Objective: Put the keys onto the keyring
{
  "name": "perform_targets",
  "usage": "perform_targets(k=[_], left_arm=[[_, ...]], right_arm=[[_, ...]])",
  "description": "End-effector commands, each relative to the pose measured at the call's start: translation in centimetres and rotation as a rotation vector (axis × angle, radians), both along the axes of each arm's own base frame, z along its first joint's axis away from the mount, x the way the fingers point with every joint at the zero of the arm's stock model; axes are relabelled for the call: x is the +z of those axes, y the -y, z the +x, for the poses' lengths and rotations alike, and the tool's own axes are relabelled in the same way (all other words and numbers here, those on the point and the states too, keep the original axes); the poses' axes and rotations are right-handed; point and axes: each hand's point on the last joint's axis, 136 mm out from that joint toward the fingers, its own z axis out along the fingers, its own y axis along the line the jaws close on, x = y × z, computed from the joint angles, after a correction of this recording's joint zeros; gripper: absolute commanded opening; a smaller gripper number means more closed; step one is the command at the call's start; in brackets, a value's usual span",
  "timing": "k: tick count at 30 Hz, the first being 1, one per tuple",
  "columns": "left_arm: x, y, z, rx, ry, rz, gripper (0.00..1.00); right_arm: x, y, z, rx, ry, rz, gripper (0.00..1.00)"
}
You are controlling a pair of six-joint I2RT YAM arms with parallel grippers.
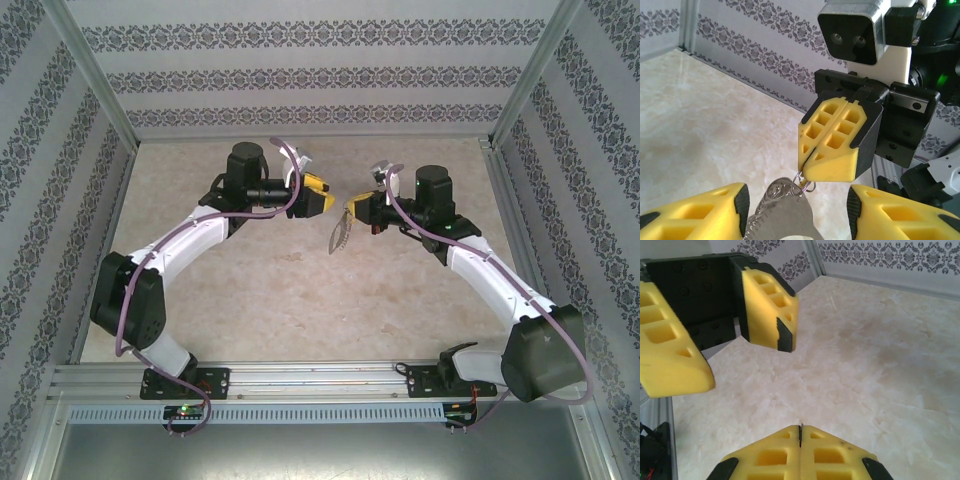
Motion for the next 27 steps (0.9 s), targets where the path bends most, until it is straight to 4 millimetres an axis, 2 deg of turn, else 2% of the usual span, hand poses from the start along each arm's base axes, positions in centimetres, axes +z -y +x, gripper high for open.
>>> perform_targets(k=[1, 5, 27], left_arm=[[-0.2, 0.1, -0.7, -0.078, -0.042, 0.008, 0.51], [-0.4, 0.5, -1.2, -0.118, -0.070, 0.017, 0.47], [-0.5, 2.9, -2.4, -0.193, -0.085, 0.027, 0.38]], right_arm=[[2.8, -0.4, -1.0, 0.073, 0.089, 0.024, 0.00], [3.0, -0.7, -1.1, 0.102, 0.080, 0.039, 0.00], [3.6, -1.1, -1.4, 0.129, 0.079, 0.072, 0.00]])
